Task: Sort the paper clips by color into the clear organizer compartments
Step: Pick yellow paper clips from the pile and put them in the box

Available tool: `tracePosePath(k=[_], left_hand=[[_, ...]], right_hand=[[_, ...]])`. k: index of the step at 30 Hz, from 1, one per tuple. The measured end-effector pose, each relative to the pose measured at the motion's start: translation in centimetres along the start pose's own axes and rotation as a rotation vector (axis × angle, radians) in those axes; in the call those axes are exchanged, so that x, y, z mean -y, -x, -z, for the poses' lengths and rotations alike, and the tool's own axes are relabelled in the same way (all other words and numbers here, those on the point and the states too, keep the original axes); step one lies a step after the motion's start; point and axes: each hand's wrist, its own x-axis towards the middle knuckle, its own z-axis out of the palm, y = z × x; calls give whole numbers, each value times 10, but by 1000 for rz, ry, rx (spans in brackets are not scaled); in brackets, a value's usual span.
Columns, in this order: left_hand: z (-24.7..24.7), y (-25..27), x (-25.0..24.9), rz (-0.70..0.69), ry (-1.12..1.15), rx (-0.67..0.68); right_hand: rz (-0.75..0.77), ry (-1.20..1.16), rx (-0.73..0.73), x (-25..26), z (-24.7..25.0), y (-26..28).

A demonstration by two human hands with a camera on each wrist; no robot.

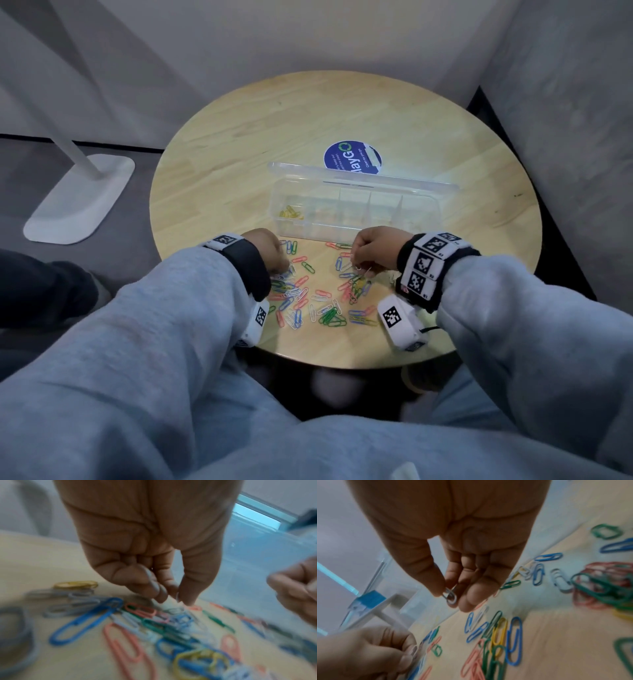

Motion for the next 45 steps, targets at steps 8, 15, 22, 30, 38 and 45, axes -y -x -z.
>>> tracePosePath(k=[8,15,22,30,38,45], left_hand=[[16,1,19,29,587,64],[17,6,22,46,797,145],[16,9,14,164,654,149],[9,0,6,11,318,145],[2,4,6,100,555,128],[4,0,2,63,314,58]], right_hand=[[-120,-160,15,-8,1,7],[123,470,-142,3,-10,10],[93,379,-105,3,-15,7],[90,491,-113,4,-14,1],[44,477,-135,0,-10,0],[129,803,-105,1,-16,-4]])
